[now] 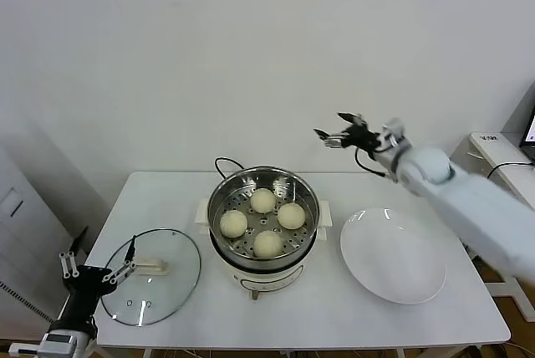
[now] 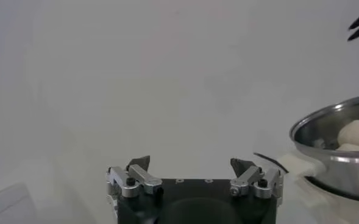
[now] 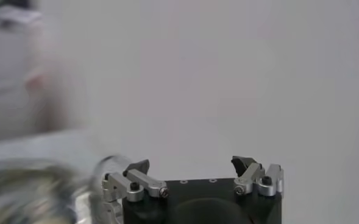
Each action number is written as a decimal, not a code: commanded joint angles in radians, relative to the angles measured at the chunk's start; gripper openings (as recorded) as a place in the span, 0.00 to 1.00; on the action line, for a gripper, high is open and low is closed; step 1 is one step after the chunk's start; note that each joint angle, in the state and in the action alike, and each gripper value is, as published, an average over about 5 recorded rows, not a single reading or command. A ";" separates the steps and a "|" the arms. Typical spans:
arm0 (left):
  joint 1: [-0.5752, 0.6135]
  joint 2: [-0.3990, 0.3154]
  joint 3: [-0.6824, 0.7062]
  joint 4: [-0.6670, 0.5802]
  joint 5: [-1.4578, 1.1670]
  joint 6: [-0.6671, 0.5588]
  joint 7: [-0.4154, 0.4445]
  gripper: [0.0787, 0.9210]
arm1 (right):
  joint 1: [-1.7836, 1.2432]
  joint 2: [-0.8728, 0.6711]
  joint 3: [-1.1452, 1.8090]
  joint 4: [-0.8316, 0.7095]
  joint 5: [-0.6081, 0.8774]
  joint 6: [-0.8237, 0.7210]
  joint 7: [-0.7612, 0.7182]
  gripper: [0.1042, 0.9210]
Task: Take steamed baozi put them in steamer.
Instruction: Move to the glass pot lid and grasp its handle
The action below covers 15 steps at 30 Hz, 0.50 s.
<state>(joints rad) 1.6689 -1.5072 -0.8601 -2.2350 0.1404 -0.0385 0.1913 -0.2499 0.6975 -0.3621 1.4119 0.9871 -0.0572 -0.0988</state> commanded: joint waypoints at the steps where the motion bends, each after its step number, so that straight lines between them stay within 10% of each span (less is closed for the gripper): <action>1: 0.025 -0.044 -0.005 -0.018 0.014 -0.019 -0.001 0.88 | -0.927 0.050 0.830 0.226 -0.048 0.138 0.188 0.88; 15: 0.039 -0.018 -0.020 0.070 0.133 -0.179 0.026 0.88 | -1.539 0.465 1.219 0.563 -0.290 0.161 -0.017 0.88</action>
<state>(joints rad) 1.6983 -1.5294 -0.8756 -2.2237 0.1918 -0.0945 0.2006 -1.2492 0.9212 0.4814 1.7450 0.8326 0.0675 -0.0628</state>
